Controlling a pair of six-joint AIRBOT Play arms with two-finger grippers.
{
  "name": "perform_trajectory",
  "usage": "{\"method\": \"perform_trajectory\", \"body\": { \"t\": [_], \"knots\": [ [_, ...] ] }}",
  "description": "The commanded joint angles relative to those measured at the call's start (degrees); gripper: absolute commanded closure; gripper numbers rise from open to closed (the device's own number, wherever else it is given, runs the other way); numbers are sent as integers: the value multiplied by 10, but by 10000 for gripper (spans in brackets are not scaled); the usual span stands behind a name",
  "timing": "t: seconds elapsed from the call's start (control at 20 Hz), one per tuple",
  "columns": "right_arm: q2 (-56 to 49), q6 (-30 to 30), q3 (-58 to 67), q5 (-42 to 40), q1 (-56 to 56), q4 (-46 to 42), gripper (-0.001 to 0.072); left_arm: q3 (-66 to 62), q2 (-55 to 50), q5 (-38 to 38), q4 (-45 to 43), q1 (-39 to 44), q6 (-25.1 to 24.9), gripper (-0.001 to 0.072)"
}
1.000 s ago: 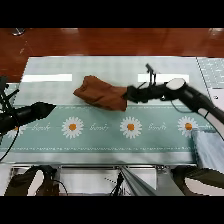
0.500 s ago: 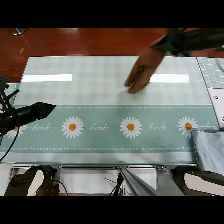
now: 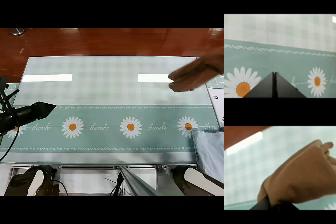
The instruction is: Fold the shirts.
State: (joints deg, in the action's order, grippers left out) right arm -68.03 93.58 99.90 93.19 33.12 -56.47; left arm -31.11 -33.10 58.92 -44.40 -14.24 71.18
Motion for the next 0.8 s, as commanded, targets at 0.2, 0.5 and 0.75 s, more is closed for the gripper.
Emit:
{"method": "perform_trajectory", "body": {
  "t": [0.2, 0.5, 0.75],
  "knots": [
    [124, 7, -149, 131, 167, -133, 689, 0, 0, -5, 0, 0, 0, 687],
    [255, 20, -281, 132, 290, -344, 688, 0, 0, -14, 1, 0, 0, 686],
    [318, 33, -342, 131, 309, -443, 686, 0, 0, -15, 9, 0, 0, 687]
  ]
}}
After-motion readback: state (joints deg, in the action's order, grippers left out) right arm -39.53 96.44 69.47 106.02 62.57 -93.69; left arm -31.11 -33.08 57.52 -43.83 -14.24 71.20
